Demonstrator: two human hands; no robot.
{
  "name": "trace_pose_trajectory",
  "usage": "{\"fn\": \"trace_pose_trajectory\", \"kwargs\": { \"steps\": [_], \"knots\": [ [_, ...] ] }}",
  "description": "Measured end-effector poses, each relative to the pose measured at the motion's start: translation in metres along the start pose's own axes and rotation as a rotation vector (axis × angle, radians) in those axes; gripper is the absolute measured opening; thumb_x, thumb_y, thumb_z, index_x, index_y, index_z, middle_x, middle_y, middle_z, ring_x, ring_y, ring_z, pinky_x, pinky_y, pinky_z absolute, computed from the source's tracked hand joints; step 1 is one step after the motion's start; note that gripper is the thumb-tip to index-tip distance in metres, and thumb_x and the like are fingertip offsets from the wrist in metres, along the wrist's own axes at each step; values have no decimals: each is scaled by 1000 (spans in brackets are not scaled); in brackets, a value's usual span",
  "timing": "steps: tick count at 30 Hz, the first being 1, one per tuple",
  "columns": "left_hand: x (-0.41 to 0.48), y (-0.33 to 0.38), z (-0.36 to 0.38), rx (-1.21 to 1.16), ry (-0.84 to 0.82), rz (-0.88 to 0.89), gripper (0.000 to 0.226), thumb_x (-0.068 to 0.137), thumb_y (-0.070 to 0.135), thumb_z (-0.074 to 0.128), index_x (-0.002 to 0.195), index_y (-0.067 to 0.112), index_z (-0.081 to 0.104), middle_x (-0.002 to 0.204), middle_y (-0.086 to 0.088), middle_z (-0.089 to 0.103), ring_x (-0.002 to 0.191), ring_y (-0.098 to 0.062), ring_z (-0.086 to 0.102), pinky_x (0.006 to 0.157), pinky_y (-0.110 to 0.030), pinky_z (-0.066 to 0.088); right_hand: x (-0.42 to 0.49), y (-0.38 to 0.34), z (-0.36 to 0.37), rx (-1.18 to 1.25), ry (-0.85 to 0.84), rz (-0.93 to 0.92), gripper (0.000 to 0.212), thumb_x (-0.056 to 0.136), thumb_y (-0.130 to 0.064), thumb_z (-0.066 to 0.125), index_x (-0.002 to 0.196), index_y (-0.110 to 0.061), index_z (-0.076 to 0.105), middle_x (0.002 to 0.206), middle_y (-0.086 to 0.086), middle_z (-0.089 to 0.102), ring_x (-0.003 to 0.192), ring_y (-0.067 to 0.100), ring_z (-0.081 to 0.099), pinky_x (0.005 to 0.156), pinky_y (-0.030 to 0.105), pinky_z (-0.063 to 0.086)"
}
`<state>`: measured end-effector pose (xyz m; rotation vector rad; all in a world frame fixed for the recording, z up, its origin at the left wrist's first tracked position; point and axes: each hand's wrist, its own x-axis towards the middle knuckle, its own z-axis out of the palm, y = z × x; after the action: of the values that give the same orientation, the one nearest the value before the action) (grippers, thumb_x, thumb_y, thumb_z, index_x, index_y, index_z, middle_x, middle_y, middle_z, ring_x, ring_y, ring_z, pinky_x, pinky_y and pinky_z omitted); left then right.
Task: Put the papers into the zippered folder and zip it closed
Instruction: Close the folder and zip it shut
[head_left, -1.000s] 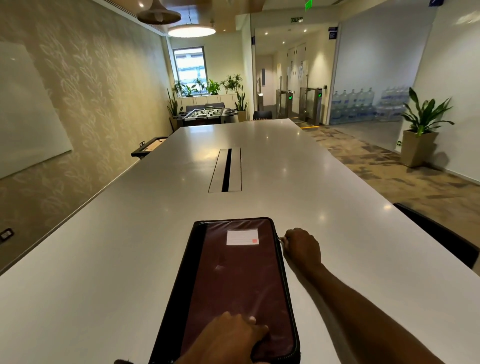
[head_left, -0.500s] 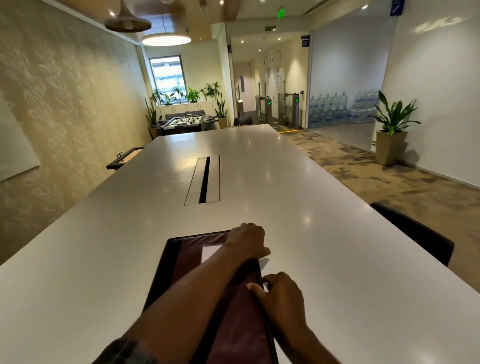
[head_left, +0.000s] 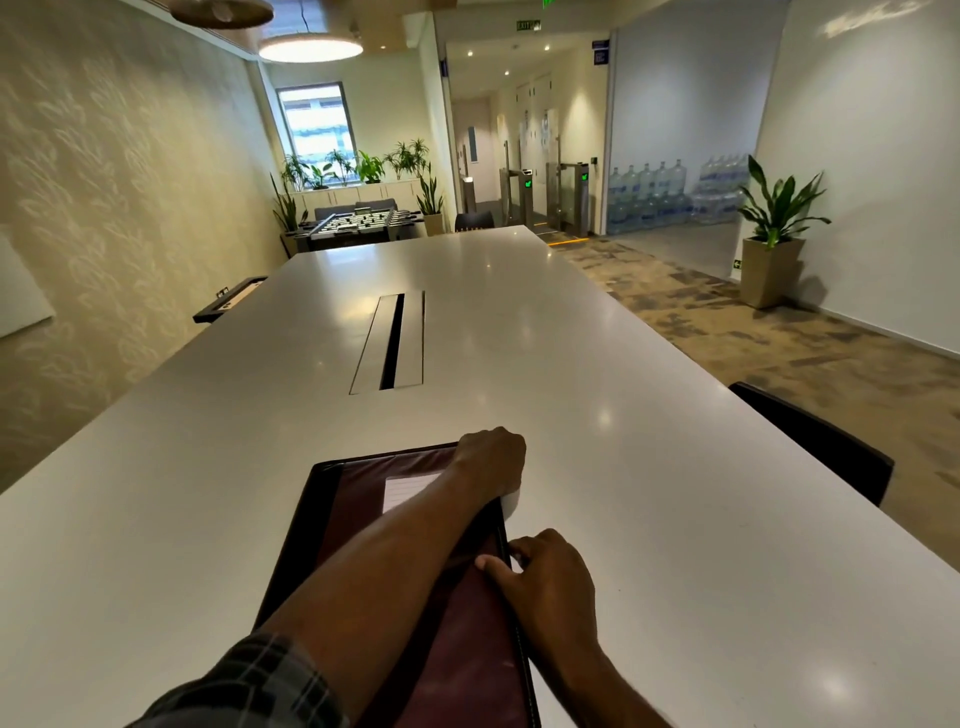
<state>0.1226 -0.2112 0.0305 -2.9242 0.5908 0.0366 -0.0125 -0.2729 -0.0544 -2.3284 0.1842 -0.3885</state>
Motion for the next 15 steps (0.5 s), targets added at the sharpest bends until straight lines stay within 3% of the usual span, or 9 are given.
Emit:
{"fn": "trace_pose_trajectory", "kwargs": {
  "steps": [4,11,15],
  "knots": [
    [1,-12,4,-9,82,31,18,90,16,57,103,11,68,104,-8,68,93,-29,65,79,-38,52,-2,-1,-2,-20,9,-27,49,69,-74,46,72,-29,65,76,-11,53,75,7,52,63,24,41],
    [23,-27,13,1,158,46,20,89,3,50,100,5,66,104,-14,67,97,-33,64,82,-39,52,-3,-1,-1,-49,-1,-35,47,73,-72,52,90,-33,70,82,-13,54,82,4,51,65,19,37],
    [39,-31,15,-81,106,-6,11,84,3,60,93,4,67,101,-14,68,94,-32,65,75,-33,51,-2,-2,-1,-55,-11,-24,47,73,-72,53,99,-36,70,84,-14,53,85,4,49,64,18,33]
  ]
}}
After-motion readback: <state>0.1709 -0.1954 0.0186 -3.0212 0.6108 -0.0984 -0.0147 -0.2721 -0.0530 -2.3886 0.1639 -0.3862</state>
